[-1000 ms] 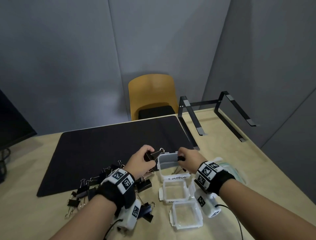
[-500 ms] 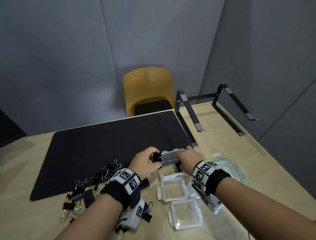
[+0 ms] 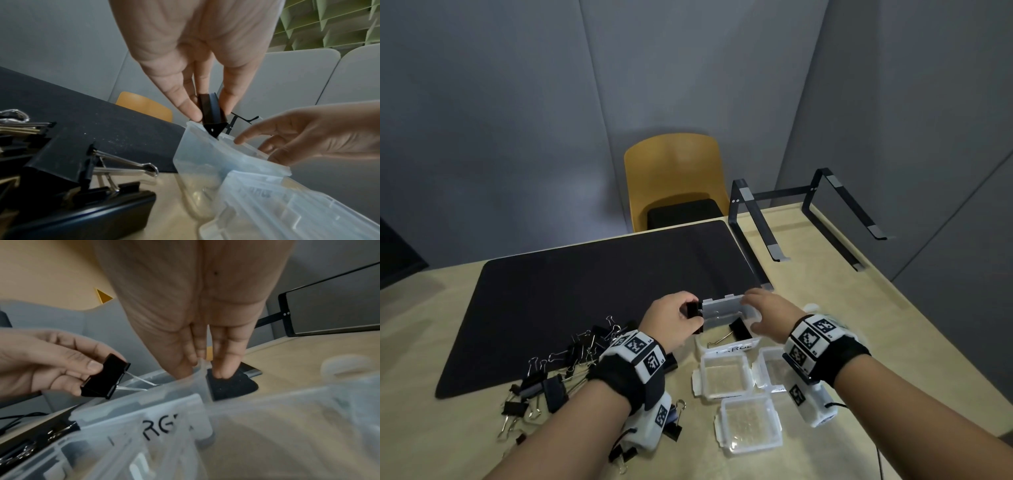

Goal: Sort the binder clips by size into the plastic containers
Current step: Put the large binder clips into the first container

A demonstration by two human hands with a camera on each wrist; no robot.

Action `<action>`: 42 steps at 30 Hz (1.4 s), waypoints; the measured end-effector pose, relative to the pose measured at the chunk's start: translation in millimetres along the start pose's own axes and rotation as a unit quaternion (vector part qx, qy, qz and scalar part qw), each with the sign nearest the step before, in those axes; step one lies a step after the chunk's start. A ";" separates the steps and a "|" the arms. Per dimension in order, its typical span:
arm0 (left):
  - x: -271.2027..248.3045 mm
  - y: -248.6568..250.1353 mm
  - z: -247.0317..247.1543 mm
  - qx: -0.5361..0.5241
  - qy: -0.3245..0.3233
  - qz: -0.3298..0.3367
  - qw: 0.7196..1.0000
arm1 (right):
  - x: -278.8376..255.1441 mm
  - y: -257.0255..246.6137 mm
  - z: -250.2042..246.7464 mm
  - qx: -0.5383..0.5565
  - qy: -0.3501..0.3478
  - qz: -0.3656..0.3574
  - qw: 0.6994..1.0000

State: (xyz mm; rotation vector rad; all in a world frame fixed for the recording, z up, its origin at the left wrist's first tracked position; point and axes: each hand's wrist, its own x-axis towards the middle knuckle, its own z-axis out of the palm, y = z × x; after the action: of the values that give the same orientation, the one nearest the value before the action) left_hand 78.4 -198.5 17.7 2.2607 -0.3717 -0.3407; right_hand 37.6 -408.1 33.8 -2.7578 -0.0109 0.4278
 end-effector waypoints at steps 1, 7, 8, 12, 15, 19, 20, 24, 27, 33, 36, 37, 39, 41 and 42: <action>0.9 0.8 1.4 0.003 0.004 0.000 1.000 | -1.4 0.0 1.8 0.003 0.002 0.001 1.000; 4.5 9.9 11.3 0.071 0.004 0.028 0.997 | -5.6 0.2 9.5 0.041 0.009 0.028 0.999; 5.1 11.1 12.8 0.081 0.001 0.034 0.996 | -5.2 0.4 10.0 0.040 0.007 0.030 0.999; 4.7 12.7 18.4 0.134 -0.004 0.060 0.989 | -2.6 3.6 14.5 0.033 -0.007 0.036 0.999; 4.8 8.0 21.9 0.191 0.013 0.102 0.976 | -1.6 6.1 19.3 0.032 -0.019 0.039 0.999; 9.0 -2.7 22.9 0.221 0.007 0.105 0.970 | 1.3 7.4 24.2 0.027 -0.033 0.033 0.999; 9.6 -4.0 23.2 0.227 0.008 0.104 0.968 | 2.3 7.6 24.9 0.023 -0.037 0.033 0.999; 12.2 -3.4 22.1 0.260 0.042 0.090 0.961 | 6.3 8.0 23.0 -0.003 -0.036 0.035 0.999; 15.4 -1.6 20.6 0.273 0.026 0.087 0.958 | 6.2 8.9 18.5 -0.013 -0.008 0.010 1.000; 23.8 2.4 21.2 0.327 -0.022 0.070 0.942 | 6.5 12.2 15.9 -0.013 -0.014 -0.020 1.000; 22.6 4.8 22.9 0.342 -0.005 0.074 0.937 | 7.0 13.1 16.4 -0.014 -0.016 -0.015 1.000; 21.4 5.6 23.5 0.336 0.008 0.084 0.938 | 7.1 13.2 16.4 -0.015 -0.016 -0.014 1.000; 18.2 6.4 24.7 0.315 0.019 0.107 0.943 | 7.3 13.6 16.8 -0.021 -0.015 -0.016 1.000; 15.4 5.3 26.6 0.314 -0.008 0.111 0.943 | 7.1 13.4 16.6 -0.027 -0.018 -0.018 0.999; 14.3 4.1 27.7 0.325 -0.031 0.098 0.940 | 7.0 12.9 16.3 -0.029 -0.023 -0.019 0.999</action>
State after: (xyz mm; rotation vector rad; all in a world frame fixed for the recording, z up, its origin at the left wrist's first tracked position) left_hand 81.0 -225.2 1.2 2.8237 -0.8354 -0.2005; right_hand 38.8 -414.2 12.9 -2.8000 -0.0883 0.4872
